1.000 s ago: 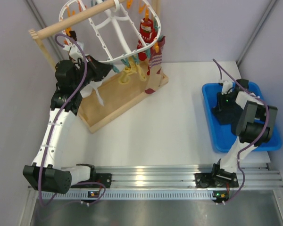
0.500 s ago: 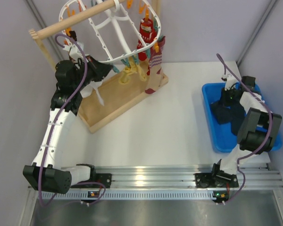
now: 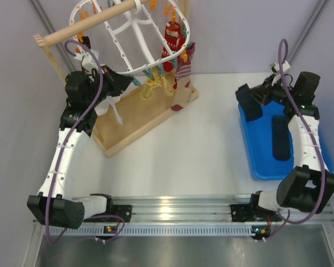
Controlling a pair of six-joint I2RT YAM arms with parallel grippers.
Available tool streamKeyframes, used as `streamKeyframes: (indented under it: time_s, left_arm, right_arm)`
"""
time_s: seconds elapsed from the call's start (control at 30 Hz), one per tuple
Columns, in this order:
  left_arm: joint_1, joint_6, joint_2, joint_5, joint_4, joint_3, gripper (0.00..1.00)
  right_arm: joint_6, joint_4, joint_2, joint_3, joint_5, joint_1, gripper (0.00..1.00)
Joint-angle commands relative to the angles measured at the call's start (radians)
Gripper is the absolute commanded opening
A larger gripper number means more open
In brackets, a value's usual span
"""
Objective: Clip the socks to the hanger
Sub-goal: Pick up the sock from the bin, then clamp the sock onto the hanger.
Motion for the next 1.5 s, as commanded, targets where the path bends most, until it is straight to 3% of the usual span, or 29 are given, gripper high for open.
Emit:
streamKeyframes:
  time_s: [0.0, 0.4, 0.67, 0.97, 1.47]
  left_arm:
    - [0.010, -0.015, -0.008, 0.001, -0.003, 0.004, 0.00]
    - [0.010, -0.033, 0.012, 0.012, 0.008, 0.029, 0.00]
    - [0.010, -0.044, 0.017, 0.024, 0.025, 0.020, 0.00]
    - [0.010, -0.052, 0.021, 0.035, 0.028, 0.018, 0.00]
    - [0.010, -0.053, 0.027, 0.034, 0.009, 0.017, 0.00]
  right_arm:
    - [0.135, 0.182, -0.055, 0.096, -0.139, 0.123, 0.00]
    - [0.250, 0.430, 0.041, 0.135, -0.014, 0.640, 0.00]
    - [0.209, 0.512, 0.185, 0.155, 0.057, 0.839, 0.00]
    - [0.228, 0.585, 0.334, 0.287, 0.094, 0.910, 0.00]
    - [0.258, 0.636, 0.451, 0.417, 0.138, 0.938, 0.00]
